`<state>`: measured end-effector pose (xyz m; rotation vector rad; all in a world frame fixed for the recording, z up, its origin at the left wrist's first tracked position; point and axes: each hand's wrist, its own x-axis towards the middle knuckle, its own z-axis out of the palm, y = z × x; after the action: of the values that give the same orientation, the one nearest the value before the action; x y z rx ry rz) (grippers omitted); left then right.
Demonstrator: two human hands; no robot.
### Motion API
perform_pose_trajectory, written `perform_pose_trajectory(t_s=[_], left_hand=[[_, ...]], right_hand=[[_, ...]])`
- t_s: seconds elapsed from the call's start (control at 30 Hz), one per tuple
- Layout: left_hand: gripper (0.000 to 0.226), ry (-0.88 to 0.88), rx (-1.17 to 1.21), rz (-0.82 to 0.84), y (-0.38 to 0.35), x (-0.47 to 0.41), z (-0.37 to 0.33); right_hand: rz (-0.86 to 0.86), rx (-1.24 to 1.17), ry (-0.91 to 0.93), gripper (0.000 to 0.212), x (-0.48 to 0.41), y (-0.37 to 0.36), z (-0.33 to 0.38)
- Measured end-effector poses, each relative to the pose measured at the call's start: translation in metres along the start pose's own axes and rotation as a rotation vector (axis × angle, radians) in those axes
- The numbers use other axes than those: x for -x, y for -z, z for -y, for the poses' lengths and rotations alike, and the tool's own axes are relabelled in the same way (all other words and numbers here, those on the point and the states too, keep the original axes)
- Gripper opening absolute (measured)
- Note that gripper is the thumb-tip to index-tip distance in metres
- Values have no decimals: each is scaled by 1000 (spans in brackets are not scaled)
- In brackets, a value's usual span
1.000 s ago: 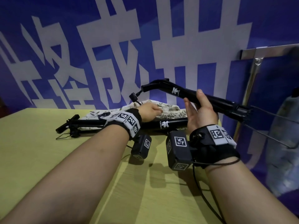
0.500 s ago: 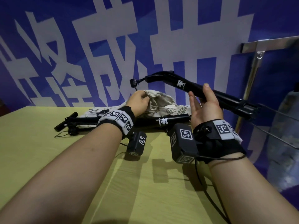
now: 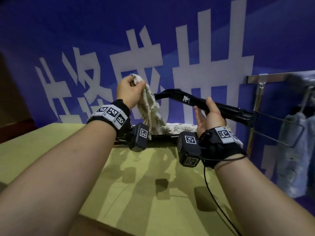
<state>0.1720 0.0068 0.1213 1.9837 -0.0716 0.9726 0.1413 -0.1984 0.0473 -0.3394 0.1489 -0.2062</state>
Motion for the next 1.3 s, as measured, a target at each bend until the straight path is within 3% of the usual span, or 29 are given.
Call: perform_pose_trajectory(t_s=[0.13, 0.37, 0.53, 0.63, 0.7, 0.8, 0.97, 1.17, 1.23, 1.3], left_hand=[[13, 28, 25, -97, 43, 2, -18], [33, 145, -108, -202, 108, 19, -9], [34, 235, -189, -270, 144, 32, 11], [16, 238, -197, -380, 151, 28, 15], [20, 229, -172, -455, 154, 24, 16], [47, 228, -122, -578, 163, 10, 8], [48, 190, -83, -676, 182, 3, -1], [41, 281, 3, -571, 142, 37, 27], [40, 377, -30, -365, 117, 57, 43], [33, 426, -216, -57, 97, 73, 61]], right_hand=[[15, 44, 8, 32, 25, -8, 1], [27, 131, 15, 29, 68, -8, -9], [73, 243, -60, 51, 79, -3, -22], [114, 292, -95, 41, 75, -7, -28], [42, 239, -110, 27, 74, -14, -31], [41, 182, -118, 21, 69, -32, -39], [65, 159, -169, 21, 64, -44, -57], [52, 209, -211, 24, 67, -25, -59], [33, 227, -212, 31, 64, -14, -50], [63, 314, -171, 45, 61, -4, -41]])
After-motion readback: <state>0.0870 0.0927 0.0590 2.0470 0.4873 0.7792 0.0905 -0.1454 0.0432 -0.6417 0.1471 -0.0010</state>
